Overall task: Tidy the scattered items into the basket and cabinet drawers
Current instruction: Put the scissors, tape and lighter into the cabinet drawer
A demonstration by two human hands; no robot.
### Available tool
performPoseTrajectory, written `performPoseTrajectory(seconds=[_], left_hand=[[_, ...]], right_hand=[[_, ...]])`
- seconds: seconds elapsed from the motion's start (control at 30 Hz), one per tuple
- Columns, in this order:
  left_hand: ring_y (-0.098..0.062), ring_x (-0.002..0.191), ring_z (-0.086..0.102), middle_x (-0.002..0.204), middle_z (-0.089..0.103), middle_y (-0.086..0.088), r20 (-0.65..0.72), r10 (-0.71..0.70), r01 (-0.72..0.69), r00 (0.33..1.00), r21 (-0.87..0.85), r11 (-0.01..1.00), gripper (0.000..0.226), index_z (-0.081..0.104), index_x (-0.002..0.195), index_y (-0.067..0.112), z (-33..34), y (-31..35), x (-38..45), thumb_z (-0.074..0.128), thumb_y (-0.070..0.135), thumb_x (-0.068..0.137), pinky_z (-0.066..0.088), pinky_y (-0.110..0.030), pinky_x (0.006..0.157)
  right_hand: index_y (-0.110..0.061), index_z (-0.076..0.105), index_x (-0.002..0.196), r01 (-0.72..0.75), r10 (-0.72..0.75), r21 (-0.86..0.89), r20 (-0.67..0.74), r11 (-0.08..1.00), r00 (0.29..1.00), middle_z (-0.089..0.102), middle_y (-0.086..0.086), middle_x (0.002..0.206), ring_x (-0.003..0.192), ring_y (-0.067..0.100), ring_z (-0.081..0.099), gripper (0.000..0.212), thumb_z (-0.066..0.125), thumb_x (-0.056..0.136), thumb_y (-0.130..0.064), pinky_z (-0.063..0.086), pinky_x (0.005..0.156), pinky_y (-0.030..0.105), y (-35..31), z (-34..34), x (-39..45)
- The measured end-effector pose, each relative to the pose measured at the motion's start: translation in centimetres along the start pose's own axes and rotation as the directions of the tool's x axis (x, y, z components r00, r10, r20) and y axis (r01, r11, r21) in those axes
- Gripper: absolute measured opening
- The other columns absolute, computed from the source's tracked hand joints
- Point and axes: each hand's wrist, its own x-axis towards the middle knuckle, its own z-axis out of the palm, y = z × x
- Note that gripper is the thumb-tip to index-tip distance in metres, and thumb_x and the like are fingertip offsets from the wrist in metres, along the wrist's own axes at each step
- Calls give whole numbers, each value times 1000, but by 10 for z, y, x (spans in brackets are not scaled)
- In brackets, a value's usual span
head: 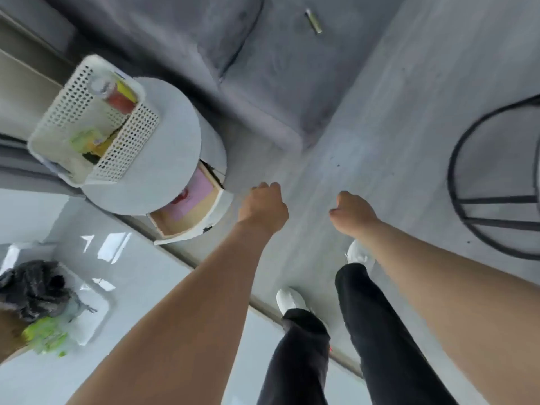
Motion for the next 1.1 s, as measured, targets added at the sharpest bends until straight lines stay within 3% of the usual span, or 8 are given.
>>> performPoseTrajectory(seconds=[0.07,0.23,0.33,0.47,0.57,0.67,0.93,1.1], left_hand=[[-32,119,50,127,51,-10,31,94,-96,995,81,992,44,49,134,15,-6,58,-1,46,16,90,48,-41,89],[-29,114,50,124,51,-10,115,328,-346,938,219,912,37,49,129,11,6,217,-5,43,15,93,49,-38,87],[-26,110,51,123,50,-9,154,430,-456,890,236,858,35,50,129,11,22,304,-13,43,17,95,50,-35,82],[-25,110,51,124,51,-9,203,552,-588,809,248,770,36,51,129,10,45,418,-31,42,18,95,51,-38,86],[-26,109,51,122,51,-10,251,605,-655,756,266,708,35,51,128,11,64,497,-46,43,18,95,51,-39,84],[-27,105,51,116,53,-11,263,648,-699,715,269,663,30,54,120,10,83,561,-47,44,15,92,46,-36,75],[-30,114,52,122,53,-12,370,705,-796,605,239,557,42,49,132,12,156,681,-25,49,14,90,44,-34,83],[-32,109,55,124,50,-14,373,756,-843,538,217,493,55,37,142,15,197,738,7,54,15,89,44,-33,75]], right_hand=[[-9,44,94,-89,89,76,4,993,996,53,12,95,79,28,48,8,47,90,-14,36,61,30,42,-24,-14],[-6,48,114,-255,281,280,-56,926,958,55,15,114,90,31,55,25,48,91,-14,36,63,29,161,-83,-49],[-7,45,106,-320,384,393,-94,862,919,56,15,111,82,28,53,18,48,89,-13,35,55,29,237,-114,-69],[-4,43,126,-392,526,551,-102,736,844,54,16,122,101,30,55,37,47,90,-15,39,72,29,339,-147,-95],[-4,44,123,-436,629,646,-88,626,773,55,18,123,112,34,55,35,49,89,-12,39,76,30,408,-164,-117],[-5,44,125,-459,692,701,-68,545,719,55,17,124,113,35,55,38,49,88,-11,41,79,31,461,-176,-128],[-8,48,123,-463,826,808,-51,365,562,65,12,107,106,33,59,35,55,89,-12,38,76,27,559,-185,-109],[-7,53,127,-471,888,845,-11,254,459,60,12,123,116,31,56,41,60,89,-21,43,89,31,601,-186,-77]])
